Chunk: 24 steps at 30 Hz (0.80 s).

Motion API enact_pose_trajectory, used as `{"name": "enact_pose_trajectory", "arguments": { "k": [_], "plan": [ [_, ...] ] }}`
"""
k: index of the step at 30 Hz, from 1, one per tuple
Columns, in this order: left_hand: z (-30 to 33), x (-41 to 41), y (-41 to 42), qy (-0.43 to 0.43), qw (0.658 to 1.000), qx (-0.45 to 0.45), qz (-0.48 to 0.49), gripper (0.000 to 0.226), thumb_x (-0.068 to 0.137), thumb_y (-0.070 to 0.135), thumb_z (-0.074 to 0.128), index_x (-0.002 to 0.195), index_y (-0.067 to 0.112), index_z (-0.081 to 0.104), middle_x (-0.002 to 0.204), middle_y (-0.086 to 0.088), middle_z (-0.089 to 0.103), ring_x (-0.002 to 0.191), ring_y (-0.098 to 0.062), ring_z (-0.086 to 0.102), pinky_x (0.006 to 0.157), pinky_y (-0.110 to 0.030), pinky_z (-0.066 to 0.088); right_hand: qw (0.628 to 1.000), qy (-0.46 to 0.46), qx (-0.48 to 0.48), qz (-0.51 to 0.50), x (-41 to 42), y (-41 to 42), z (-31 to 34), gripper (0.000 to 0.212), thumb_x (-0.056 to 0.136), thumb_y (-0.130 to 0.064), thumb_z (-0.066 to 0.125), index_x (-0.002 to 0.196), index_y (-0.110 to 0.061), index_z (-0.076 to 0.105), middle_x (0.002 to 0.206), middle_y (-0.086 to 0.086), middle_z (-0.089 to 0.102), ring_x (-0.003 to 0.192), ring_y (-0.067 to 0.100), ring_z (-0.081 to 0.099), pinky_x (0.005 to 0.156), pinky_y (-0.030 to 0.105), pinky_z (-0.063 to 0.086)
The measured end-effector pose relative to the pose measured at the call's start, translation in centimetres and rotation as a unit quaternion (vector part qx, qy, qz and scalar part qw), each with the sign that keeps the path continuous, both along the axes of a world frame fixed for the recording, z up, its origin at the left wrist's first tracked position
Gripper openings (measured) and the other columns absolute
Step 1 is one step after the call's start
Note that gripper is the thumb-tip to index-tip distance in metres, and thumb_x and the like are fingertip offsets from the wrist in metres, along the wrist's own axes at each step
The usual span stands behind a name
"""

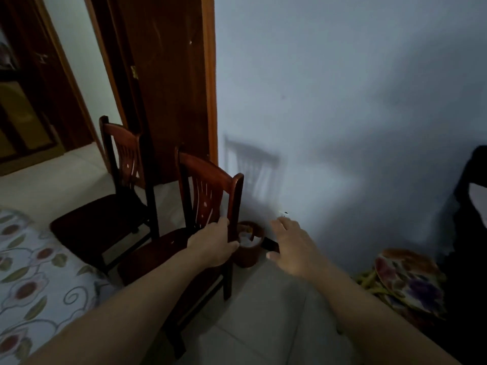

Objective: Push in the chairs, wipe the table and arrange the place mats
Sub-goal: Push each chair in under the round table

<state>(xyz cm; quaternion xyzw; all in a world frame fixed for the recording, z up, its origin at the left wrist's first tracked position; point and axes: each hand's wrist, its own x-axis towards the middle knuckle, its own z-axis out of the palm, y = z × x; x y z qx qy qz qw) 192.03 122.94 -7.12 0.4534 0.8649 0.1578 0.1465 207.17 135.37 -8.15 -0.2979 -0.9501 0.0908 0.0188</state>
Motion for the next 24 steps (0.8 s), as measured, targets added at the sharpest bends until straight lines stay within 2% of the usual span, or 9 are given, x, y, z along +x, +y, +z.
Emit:
{"name": "enact_pose_trajectory", "arguments": {
  "k": [3, 6, 9, 14, 19, 24],
  "plan": [
    [0.1, -1.6, 4.6, -0.005, 0.999, 0.0, 0.035, 0.053, 0.086, 0.041, 0.056, 0.13, 0.018, 0.036, 0.121, -0.005, 0.056, 0.108, -0.022, 0.056, 0.081, -0.033, 0.048, 1.0, 0.006, -0.001, 0.028, -3.0, 6.2, 0.1, 0.071, 0.087, -0.037, 0.06, 0.145, -0.018, 0.023, 0.148, 0.008, 0.029, 0.134, 0.028, 0.028, 0.107, 0.038, 0.03],
    [0.1, -3.8, 8.4, -0.005, 0.997, -0.018, 0.073, 0.05, 0.086, 0.04, 0.057, 0.126, 0.017, 0.038, 0.118, -0.006, 0.057, 0.105, -0.023, 0.057, 0.086, -0.04, 0.05, 0.998, 0.01, -0.024, 0.06, -6.6, 10.7, -0.3, 0.073, 0.087, -0.038, 0.06, 0.146, -0.019, 0.021, 0.15, 0.007, 0.026, 0.136, 0.027, 0.026, 0.108, 0.038, 0.029],
    [0.0, -7.0, 12.3, -0.014, 0.992, -0.029, 0.118, 0.052, 0.087, 0.039, 0.055, 0.13, 0.017, 0.035, 0.119, -0.007, 0.056, 0.104, -0.024, 0.057, 0.083, -0.037, 0.049, 0.995, 0.022, -0.027, 0.093, -10.8, 15.0, -0.9, 0.073, 0.087, -0.036, 0.061, 0.146, -0.019, 0.021, 0.151, 0.007, 0.025, 0.137, 0.026, 0.026, 0.109, 0.037, 0.029],
    [-1.7, -12.6, 18.4, -0.018, 0.985, -0.011, 0.172, 0.052, 0.087, 0.04, 0.055, 0.129, 0.018, 0.034, 0.11, -0.004, 0.059, 0.095, -0.021, 0.061, 0.081, -0.041, 0.053, 0.989, 0.025, -0.001, 0.146, -17.8, 21.5, -2.0, 0.06, 0.091, -0.027, 0.056, 0.142, -0.017, 0.028, 0.148, 0.008, 0.029, 0.134, 0.028, 0.029, 0.107, 0.04, 0.032],
    [-3.4, -18.3, 23.5, -0.046, 0.971, -0.023, 0.234, 0.05, 0.088, 0.041, 0.052, 0.126, 0.015, 0.034, 0.111, -0.009, 0.059, 0.097, -0.027, 0.06, 0.084, -0.045, 0.052, 0.978, 0.01, -0.009, 0.207, -24.8, 26.3, -3.2, 0.056, 0.091, -0.021, 0.052, 0.142, -0.019, 0.028, 0.146, 0.007, 0.032, 0.132, 0.028, 0.031, 0.106, 0.04, 0.031],
    [-4.9, -22.0, 26.2, -0.071, 0.942, -0.032, 0.326, 0.045, 0.088, 0.041, 0.053, 0.119, 0.014, 0.034, 0.11, -0.009, 0.06, 0.096, -0.027, 0.061, 0.074, -0.036, 0.047, 0.96, 0.002, -0.011, 0.281, -31.4, 28.7, -4.3, 0.058, 0.092, -0.014, 0.048, 0.145, -0.023, 0.025, 0.145, 0.006, 0.033, 0.129, 0.027, 0.034, 0.103, 0.038, 0.036]
  ]
}}
